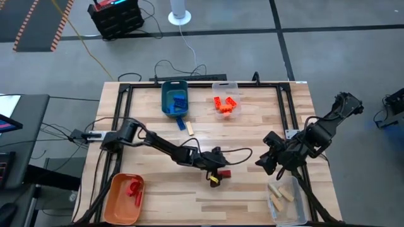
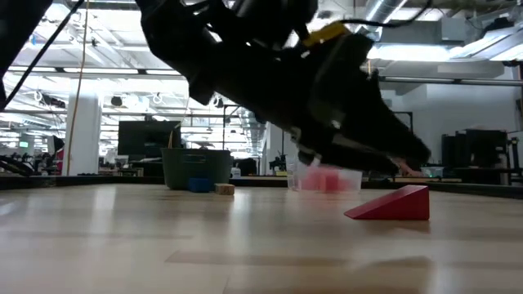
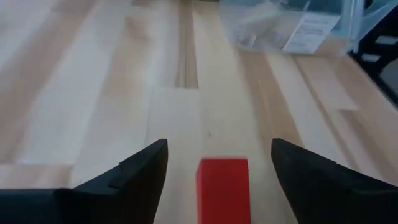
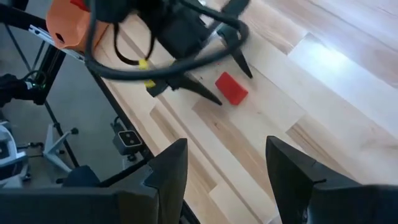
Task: Sort blocks
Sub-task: Put the red block into the orange bin
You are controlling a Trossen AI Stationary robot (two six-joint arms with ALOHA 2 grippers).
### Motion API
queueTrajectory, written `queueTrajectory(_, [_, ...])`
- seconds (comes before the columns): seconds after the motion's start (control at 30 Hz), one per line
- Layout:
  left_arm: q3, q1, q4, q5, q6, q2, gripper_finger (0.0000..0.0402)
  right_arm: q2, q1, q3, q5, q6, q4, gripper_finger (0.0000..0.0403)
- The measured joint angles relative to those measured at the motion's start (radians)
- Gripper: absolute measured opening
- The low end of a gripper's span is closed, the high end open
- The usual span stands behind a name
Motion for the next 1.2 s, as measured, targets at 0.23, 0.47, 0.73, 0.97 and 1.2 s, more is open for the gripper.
queueTrajectory(0.23, [0.097,-0.027,-0.080,-0.017,0.040,0.073,0.0314,0.000,0.001,0.000,0.000,0.000,0.026,0.0204])
queueTrajectory(0.47, [0.125,-0.037,-0.186,-0.082,0.098,0.074,0.0271,0.000,0.004,0.000,-0.001,-0.003,0.026,0.0204])
queueTrajectory(0.73, [0.128,-0.024,-0.291,-0.009,0.045,0.068,0.0123,0.000,0.003,0.000,0.000,-0.010,0.030,0.0204])
queueTrajectory(0.97, [0.124,0.002,-0.388,0.050,0.016,-0.029,0.0123,0.000,0.003,0.000,0.000,-0.034,0.029,0.0204])
queueTrajectory(1.2, [0.124,0.007,-0.748,0.066,-0.001,-0.313,0.0123,0.000,0.002,0.000,0.031,-0.115,0.007,0.0204])
